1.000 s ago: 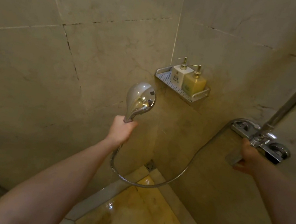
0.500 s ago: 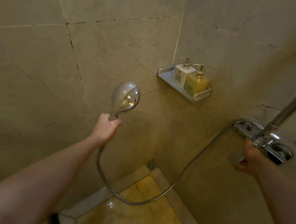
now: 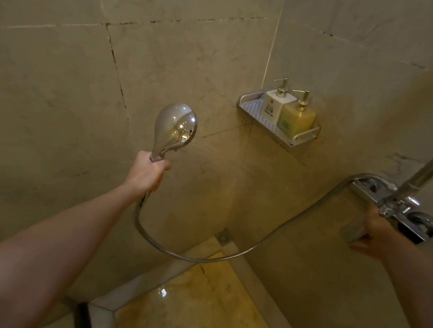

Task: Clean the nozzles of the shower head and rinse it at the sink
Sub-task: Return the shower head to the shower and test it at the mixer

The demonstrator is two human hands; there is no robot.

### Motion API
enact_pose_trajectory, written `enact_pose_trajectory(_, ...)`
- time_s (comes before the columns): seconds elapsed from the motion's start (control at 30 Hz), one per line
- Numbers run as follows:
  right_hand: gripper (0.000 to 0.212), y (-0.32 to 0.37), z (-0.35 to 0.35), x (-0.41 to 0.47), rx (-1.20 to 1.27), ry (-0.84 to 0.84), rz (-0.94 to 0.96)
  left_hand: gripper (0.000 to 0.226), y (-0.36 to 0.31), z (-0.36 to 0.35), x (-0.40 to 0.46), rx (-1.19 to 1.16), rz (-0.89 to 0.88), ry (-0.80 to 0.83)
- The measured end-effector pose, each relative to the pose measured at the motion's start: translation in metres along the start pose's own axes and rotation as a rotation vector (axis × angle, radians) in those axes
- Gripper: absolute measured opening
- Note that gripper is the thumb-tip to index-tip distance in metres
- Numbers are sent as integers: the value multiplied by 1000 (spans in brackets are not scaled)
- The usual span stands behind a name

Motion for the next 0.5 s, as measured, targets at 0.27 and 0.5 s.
enact_pose_trajectory(0.27, 65, 1, 0, -12, 7, -10, -12, 32, -3, -2, -2, -3, 3, -1)
enact_pose_trajectory(0.5, 65, 1, 1, -13, 13, -11, -19, 28, -11, -22, -5, -2, -7, 17)
Point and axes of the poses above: each hand's wrist, its own x-axis towards the middle knuckle, its own z-axis out of the back of the hand, y = z × x, the point moved 10 cm from there along x, towards the middle knuckle, and after that the axes turned 7 degrees about x, right-handed, at the moved point
